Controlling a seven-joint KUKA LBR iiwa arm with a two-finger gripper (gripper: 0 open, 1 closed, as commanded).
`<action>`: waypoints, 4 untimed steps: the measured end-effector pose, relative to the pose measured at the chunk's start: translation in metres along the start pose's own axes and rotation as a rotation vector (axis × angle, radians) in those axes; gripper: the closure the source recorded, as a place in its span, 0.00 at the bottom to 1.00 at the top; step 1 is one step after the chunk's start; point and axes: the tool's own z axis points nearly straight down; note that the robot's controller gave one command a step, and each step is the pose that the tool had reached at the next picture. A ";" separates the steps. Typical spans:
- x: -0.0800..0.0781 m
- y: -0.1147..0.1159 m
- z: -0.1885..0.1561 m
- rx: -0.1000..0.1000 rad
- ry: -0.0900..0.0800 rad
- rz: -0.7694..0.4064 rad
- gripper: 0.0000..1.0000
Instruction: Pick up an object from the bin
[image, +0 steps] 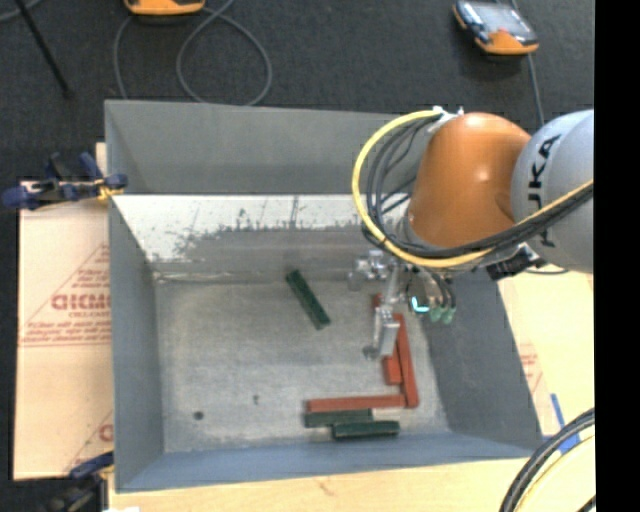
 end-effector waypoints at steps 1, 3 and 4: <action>-0.030 0.035 0.124 -0.002 -0.002 0.015 0.00; -0.098 -0.048 0.137 -0.002 0.001 0.028 0.00; -0.064 -0.015 0.138 0.001 -0.005 -0.035 0.00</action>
Offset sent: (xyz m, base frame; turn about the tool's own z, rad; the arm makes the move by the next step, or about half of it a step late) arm 0.0300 0.0346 -0.1202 0.0192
